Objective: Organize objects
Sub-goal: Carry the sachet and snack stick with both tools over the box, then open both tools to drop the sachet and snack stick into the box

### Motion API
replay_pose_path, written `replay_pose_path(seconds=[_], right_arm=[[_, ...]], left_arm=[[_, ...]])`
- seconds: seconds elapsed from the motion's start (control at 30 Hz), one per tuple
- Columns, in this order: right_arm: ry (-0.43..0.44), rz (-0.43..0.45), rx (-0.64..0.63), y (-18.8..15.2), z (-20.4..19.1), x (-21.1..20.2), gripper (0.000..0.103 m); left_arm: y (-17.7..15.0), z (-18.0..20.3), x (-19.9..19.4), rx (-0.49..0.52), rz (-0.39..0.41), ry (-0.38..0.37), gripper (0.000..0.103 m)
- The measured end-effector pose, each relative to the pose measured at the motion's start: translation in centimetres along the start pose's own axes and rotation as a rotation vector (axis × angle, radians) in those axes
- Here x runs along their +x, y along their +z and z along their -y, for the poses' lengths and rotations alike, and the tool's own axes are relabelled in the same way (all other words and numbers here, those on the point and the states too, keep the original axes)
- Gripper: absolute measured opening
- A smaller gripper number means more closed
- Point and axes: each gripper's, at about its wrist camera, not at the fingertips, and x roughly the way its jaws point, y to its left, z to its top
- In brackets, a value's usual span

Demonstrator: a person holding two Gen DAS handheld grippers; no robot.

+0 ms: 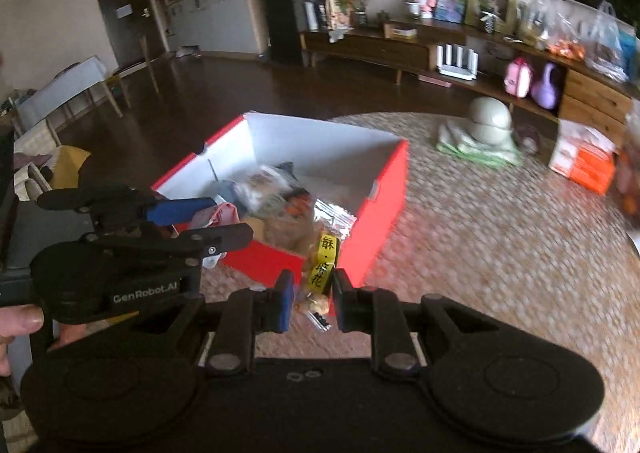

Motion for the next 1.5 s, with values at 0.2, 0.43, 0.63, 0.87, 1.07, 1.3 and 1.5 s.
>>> replay_pose_path(seconds=[0.2, 0.43, 0.63, 0.87, 1.07, 1.3, 1.5], right_arm=[[0.002, -0.004, -0.028, 2.3, -1.3, 3.5, 0.020], [-0.017, -0.043, -0.060, 3.6, -2.0, 7.8, 0.020], [-0.028, -0.084, -0.058, 3.9, -1.7, 10.9, 0.021], [-0.047, -0.120, -0.075, 3.4, -1.4, 13.0, 0.024], [-0.048, -0.130, -0.079, 3.1, -1.2, 13.6, 0.028], [-0.036, -0.124, -0.070, 3.2, -1.0, 13.5, 0.036], [-0.024, -0.108, -0.063, 3.2, -1.1, 12.5, 0.043]], left_arm=[[0.9, -3.8, 0.9, 0.002, -0.009, 0.057, 0.040], [2.1, -7.0, 4.2, -0.010, -0.027, 0.087, 0.040], [2.5, -8.9, 8.4, -0.054, -0.098, 0.105, 0.040], [2.4, -10.3, 12.0, -0.093, -0.165, 0.119, 0.040], [2.5, -10.2, 13.9, -0.083, -0.214, 0.109, 0.040], [2.2, -9.7, 15.1, -0.084, -0.278, 0.101, 0.041], [1.9, -9.9, 14.4, -0.120, -0.253, 0.087, 0.062]])
